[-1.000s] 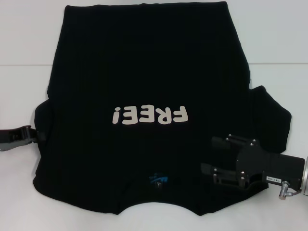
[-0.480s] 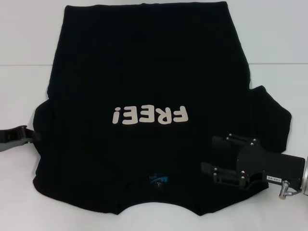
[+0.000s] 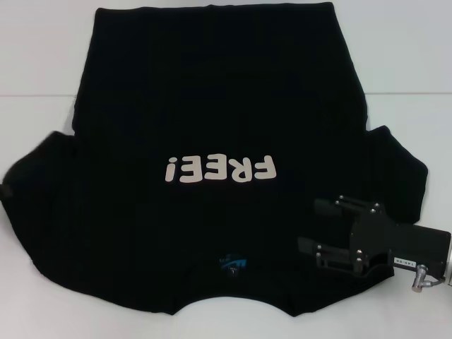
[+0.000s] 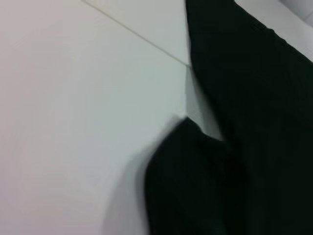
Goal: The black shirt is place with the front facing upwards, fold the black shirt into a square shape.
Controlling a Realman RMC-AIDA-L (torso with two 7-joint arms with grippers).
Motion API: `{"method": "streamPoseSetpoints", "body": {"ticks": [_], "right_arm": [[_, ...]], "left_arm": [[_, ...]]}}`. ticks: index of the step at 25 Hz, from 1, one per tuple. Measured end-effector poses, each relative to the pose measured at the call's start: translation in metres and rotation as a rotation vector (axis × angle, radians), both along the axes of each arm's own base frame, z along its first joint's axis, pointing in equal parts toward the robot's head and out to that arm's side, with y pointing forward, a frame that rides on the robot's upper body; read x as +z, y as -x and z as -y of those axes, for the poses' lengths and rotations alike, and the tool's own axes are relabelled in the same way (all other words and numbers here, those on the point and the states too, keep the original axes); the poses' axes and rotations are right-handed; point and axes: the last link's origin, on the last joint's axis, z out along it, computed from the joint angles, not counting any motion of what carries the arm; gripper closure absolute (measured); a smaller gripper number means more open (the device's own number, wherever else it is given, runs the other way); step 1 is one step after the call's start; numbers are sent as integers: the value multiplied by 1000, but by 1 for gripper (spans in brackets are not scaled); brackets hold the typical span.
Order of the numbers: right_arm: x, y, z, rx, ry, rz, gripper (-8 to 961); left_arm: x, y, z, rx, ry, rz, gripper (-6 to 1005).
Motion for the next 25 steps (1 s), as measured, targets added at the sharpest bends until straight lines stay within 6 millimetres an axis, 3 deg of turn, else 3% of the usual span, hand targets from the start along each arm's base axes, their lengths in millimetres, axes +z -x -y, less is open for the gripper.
{"method": "streamPoseSetpoints", "body": {"ticks": [8, 15, 18, 25], "right_arm": [[0, 1, -1, 2, 0, -1, 158], [0, 0, 0, 2, 1, -3, 158], [0, 0, 0, 2, 2, -3, 158], [-1, 0, 2, -3, 4, -7, 157]], "left_arm": [[12, 0, -3, -7, -21, -25, 1000], [10, -4, -5, -16, -20, -14, 1000], [7, -12, -8, -54, -10, -21, 1000], [2, -56, -25, -226, 20, -110, 999]]}}
